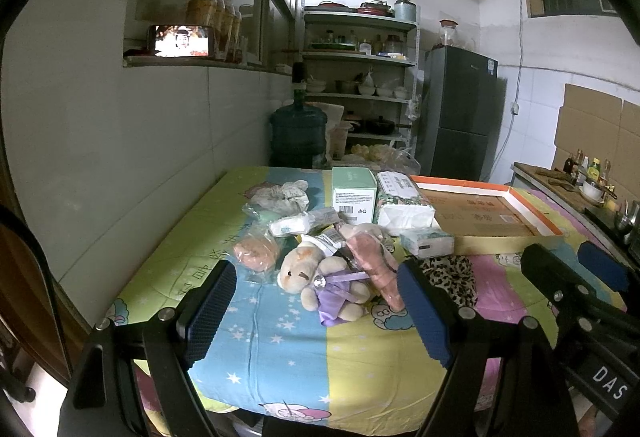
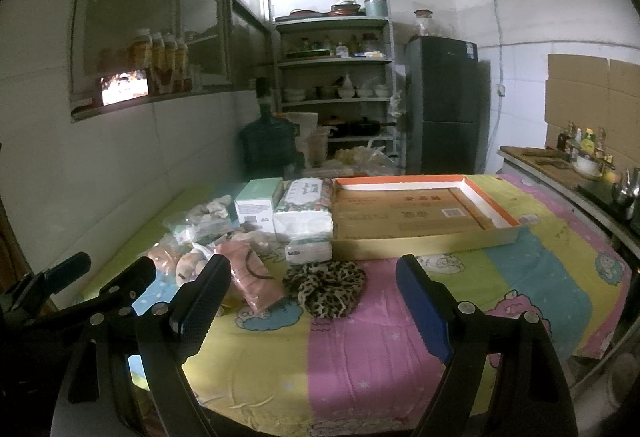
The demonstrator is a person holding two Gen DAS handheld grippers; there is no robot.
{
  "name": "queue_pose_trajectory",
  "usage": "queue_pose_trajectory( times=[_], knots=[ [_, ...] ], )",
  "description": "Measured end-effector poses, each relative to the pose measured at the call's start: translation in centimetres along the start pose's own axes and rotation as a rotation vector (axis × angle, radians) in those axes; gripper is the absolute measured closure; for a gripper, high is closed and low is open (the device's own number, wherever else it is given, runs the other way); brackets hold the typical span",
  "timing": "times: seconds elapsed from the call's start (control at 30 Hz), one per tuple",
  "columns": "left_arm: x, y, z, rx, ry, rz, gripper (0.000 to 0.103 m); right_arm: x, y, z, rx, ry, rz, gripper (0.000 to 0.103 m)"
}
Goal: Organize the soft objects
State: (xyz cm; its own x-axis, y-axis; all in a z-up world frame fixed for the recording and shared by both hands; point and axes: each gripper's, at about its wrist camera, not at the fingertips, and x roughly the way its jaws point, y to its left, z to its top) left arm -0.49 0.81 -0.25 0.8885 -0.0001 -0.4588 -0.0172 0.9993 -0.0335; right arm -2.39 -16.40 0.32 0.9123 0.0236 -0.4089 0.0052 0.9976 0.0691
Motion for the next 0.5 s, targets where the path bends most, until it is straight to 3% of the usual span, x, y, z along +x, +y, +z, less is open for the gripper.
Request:
queue_pose_trajectory(
  times=[0.5],
  knots=[
    [0.12, 0.04, 0.02, -0.001, 0.001, 0.000, 0.020, 0.04, 0.09, 0.00, 0.000, -0.001, 0.001, 0.017]
  ],
)
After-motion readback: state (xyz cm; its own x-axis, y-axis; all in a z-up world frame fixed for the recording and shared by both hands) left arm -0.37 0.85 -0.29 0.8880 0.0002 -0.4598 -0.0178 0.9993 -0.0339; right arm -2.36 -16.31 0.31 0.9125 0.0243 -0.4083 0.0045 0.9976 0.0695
